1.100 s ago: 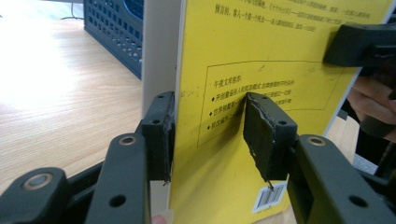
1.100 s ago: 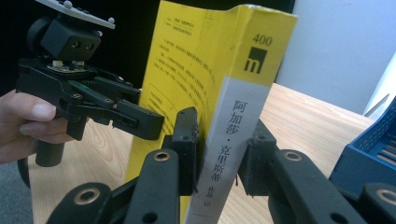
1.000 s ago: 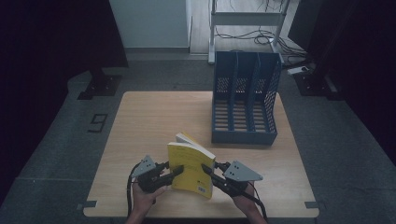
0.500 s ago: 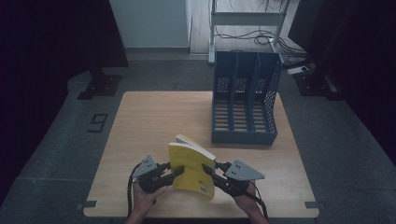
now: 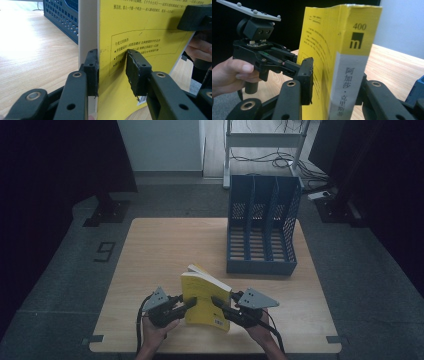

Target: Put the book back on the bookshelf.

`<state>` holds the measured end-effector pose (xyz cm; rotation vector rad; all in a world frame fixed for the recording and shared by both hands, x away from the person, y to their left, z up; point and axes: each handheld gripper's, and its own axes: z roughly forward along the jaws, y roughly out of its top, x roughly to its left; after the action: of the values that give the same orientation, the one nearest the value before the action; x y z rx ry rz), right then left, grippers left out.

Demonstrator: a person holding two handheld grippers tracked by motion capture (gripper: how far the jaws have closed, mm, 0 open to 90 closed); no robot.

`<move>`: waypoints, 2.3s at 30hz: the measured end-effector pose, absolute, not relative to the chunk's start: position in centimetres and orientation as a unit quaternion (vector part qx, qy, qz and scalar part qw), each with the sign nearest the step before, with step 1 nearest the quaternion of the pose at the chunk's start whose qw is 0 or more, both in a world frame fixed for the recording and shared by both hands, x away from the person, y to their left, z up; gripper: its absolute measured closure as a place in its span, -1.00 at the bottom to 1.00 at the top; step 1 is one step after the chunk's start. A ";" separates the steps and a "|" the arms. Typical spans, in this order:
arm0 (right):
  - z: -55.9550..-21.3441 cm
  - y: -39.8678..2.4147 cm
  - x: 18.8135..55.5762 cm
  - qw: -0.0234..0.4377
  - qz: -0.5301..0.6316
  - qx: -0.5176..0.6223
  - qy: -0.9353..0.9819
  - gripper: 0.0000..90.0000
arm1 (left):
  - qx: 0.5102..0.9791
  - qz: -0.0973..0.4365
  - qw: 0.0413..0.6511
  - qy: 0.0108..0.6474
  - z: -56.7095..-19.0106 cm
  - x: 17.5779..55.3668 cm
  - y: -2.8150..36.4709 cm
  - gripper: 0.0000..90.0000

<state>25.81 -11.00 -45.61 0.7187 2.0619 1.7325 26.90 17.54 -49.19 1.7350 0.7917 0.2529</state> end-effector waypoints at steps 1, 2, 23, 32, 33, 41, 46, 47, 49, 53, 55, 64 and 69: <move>-45.6 -11.0 25.9 0.175 0.613 0.256 0.727 0.37 | 0.740 0.108 0.572 0.338 -49.2 26.9 17.5 0.43; -45.7 -11.0 26.0 0.174 0.613 0.257 0.726 0.36 | 0.740 0.108 0.572 0.338 -49.2 26.9 17.5 0.44; -46.0 -10.3 26.9 0.168 0.619 0.255 0.724 0.27 | 0.745 0.111 0.573 0.324 -49.1 26.7 17.4 0.45; -45.7 -10.4 26.8 0.170 0.604 0.257 0.735 0.50 | 0.746 0.112 0.573 0.319 -49.1 26.6 17.4 0.41; -45.7 -10.5 26.8 0.167 0.605 0.257 0.735 0.54 | 0.746 0.111 0.574 0.319 -49.1 26.7 17.4 0.41; -45.6 -10.3 26.3 0.176 0.601 0.251 0.738 0.62 | 0.743 0.111 0.576 0.323 -49.2 26.8 17.4 0.33; -45.5 -10.2 26.1 0.180 0.599 0.249 0.740 0.63 | 0.741 0.111 0.577 0.326 -49.3 26.8 17.3 0.24; -45.4 -10.1 26.0 0.182 0.598 0.247 0.741 0.63 | 0.740 0.111 0.577 0.327 -49.3 26.8 17.3 0.22; -45.4 -10.1 25.9 0.184 0.597 0.246 0.741 0.63 | 0.740 0.111 0.578 0.327 -49.3 26.8 17.2 0.20; -45.3 -10.1 25.8 0.189 0.596 0.244 0.742 0.63 | 0.739 0.112 0.578 0.328 -49.3 26.8 17.2 0.17; -45.3 -10.0 25.7 0.194 0.594 0.240 0.743 0.63 | 0.739 0.112 0.578 0.328 -49.3 26.8 17.2 0.16; -45.0 -10.1 25.3 0.196 0.592 0.226 0.749 0.60 | 0.742 0.111 0.578 0.320 -49.2 26.7 17.2 0.16; -45.2 -9.8 25.6 0.179 0.597 0.225 0.749 0.49 | 0.747 0.113 0.577 0.311 -49.1 26.6 17.0 0.16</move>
<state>25.56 -9.78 -45.21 0.6371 2.1164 1.6877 26.56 17.02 -49.07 1.7488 0.7279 0.2641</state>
